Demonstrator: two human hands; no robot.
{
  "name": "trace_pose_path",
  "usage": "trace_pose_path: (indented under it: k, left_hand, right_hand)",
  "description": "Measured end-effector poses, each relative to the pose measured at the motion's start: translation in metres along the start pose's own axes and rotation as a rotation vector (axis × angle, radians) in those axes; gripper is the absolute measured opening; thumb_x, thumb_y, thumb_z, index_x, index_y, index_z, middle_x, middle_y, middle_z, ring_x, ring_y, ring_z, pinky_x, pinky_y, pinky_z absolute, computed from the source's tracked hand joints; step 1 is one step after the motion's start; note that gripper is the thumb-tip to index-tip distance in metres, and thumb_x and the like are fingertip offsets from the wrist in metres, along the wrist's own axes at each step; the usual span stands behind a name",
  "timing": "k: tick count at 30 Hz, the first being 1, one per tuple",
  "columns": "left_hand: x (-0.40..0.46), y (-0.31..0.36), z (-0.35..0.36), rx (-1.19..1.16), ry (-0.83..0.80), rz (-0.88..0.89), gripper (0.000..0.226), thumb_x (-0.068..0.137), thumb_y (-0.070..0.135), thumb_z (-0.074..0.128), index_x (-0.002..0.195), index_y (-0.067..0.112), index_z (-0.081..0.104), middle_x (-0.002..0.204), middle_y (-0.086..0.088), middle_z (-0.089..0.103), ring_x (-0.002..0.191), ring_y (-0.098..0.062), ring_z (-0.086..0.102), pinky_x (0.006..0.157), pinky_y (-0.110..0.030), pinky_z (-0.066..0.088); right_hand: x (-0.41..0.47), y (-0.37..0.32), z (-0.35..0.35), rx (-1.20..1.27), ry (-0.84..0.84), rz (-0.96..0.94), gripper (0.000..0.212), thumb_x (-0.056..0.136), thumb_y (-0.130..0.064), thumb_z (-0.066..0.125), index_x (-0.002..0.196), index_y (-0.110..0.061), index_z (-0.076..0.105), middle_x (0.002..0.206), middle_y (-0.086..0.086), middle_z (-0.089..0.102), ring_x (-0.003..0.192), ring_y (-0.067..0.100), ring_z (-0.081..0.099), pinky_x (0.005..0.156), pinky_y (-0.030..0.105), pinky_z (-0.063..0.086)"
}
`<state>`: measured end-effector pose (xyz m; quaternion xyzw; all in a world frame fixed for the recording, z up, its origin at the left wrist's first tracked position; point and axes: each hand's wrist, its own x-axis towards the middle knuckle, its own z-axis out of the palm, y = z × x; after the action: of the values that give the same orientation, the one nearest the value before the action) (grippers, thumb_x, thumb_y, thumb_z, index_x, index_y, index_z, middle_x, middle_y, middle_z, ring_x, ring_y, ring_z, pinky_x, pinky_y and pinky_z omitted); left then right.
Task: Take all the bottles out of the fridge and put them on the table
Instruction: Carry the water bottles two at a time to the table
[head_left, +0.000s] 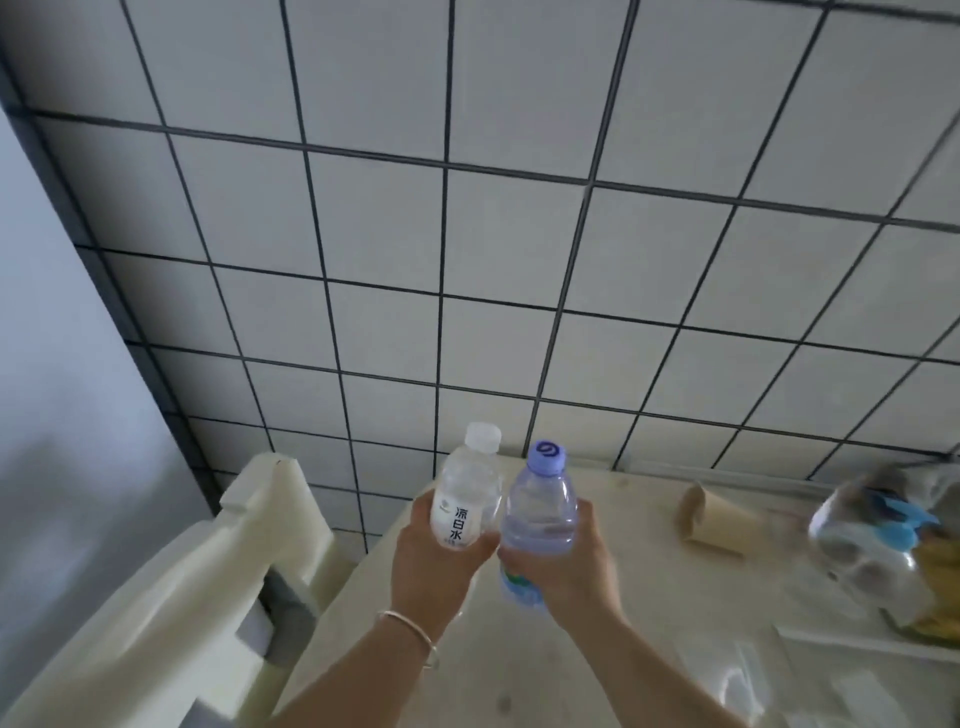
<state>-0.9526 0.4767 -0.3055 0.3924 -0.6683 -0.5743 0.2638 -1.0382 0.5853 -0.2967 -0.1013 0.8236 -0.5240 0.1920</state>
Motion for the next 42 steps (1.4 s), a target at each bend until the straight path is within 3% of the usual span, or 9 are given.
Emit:
trace_pose_path:
  k: [4,9,15,24,29,32,35,37,42]
  left_hand:
    - [0.034,-0.020,0.005,-0.034,0.014,0.047,0.059,0.057,0.007,0.085,0.103,0.028,0.055,0.093,0.006,0.068,0.082,-0.004,0.063,0.062,-0.008,0.044]
    - [0.056,-0.045,0.012,-0.056,0.001,0.025,0.066,0.042,0.028,0.084,0.102,0.033,0.055,0.097,0.009,0.068,0.089,-0.009,0.066,0.076,-0.025,0.049]
    - [0.067,-0.048,0.017,-0.039,-0.053,0.074,0.062,0.051,0.017,0.088,0.098,0.037,0.051,0.093,0.015,0.065,0.076,0.016,0.060,0.065,-0.004,0.046]
    - [0.066,-0.028,0.009,0.132,-0.155,-0.061,0.073,0.055,0.026,0.087,0.119,0.023,0.051,0.103,0.005,0.065,0.095,-0.017,0.063,0.077,-0.023,0.043]
    - [0.045,-0.004,-0.004,0.266,-0.149,-0.055,0.059,0.055,0.020,0.083,0.109,0.017,0.058,0.100,-0.004,0.069,0.088,-0.022,0.065,0.073,-0.027,0.045]
    - [0.018,0.013,-0.019,0.319,-0.109,-0.108,0.050,0.065,0.014,0.081,0.109,0.007,0.058,0.103,-0.011,0.067,0.087,-0.026,0.062,0.070,-0.028,0.042]
    - [-0.017,0.038,-0.035,0.417,-0.186,-0.080,0.044,0.070,0.021,0.074,0.109,0.008,0.061,0.107,-0.013,0.068,0.098,-0.029,0.063,0.079,-0.033,0.046]
    - [-0.048,0.056,-0.044,0.474,-0.195,-0.064,0.046,0.076,0.024,0.070,0.118,0.011,0.056,0.113,-0.010,0.066,0.105,-0.027,0.060,0.079,-0.028,0.040]
    - [-0.149,0.102,-0.060,0.567,-0.217,0.024,0.059,0.078,0.030,0.067,0.133,0.019,0.047,0.119,-0.003,0.061,0.096,-0.018,0.056,0.076,-0.022,0.035]
  right_hand:
    - [0.019,0.001,0.019,0.024,0.053,-0.052,0.058,0.058,-0.027,0.085,0.102,-0.035,0.049,0.079,-0.016,0.064,0.068,-0.002,0.060,0.052,0.020,0.042]
    - [0.036,0.024,0.030,0.042,0.109,0.016,0.063,0.055,-0.030,0.084,0.108,-0.033,0.050,0.091,-0.010,0.067,0.078,0.013,0.064,0.061,0.025,0.046]
    - [0.046,0.023,0.033,0.008,0.105,0.002,0.063,0.058,-0.029,0.084,0.108,-0.032,0.047,0.083,-0.016,0.060,0.077,0.011,0.061,0.067,0.028,0.049]
    - [0.034,0.022,0.019,-0.105,-0.016,0.013,0.061,0.057,-0.038,0.078,0.111,-0.029,0.052,0.088,-0.012,0.066,0.071,0.005,0.062,0.059,0.027,0.052]
    - [0.013,0.008,-0.008,-0.166,-0.073,0.073,0.088,0.073,-0.029,0.075,0.144,-0.019,0.024,0.128,0.000,0.052,0.106,0.020,0.058,0.079,0.027,0.048]
    - [-0.012,-0.005,-0.031,-0.169,-0.067,0.105,0.084,0.078,-0.027,0.069,0.146,-0.018,0.020,0.145,0.005,0.042,0.116,0.025,0.055,0.088,0.031,0.049]
    - [-0.050,-0.021,-0.061,-0.185,-0.086,0.086,0.071,0.082,-0.030,0.065,0.142,-0.019,0.029,0.134,0.002,0.051,0.113,0.021,0.055,0.082,0.025,0.044]
    - [-0.085,-0.028,-0.083,-0.236,-0.126,0.059,0.057,0.083,-0.033,0.063,0.134,-0.019,0.040,0.101,-0.005,0.060,0.096,0.016,0.056,0.076,0.023,0.043]
    - [-0.177,-0.026,-0.133,-0.343,-0.184,0.005,0.048,0.081,-0.039,0.065,0.124,-0.019,0.054,0.071,-0.015,0.053,0.086,0.012,0.056,0.080,0.025,0.048]
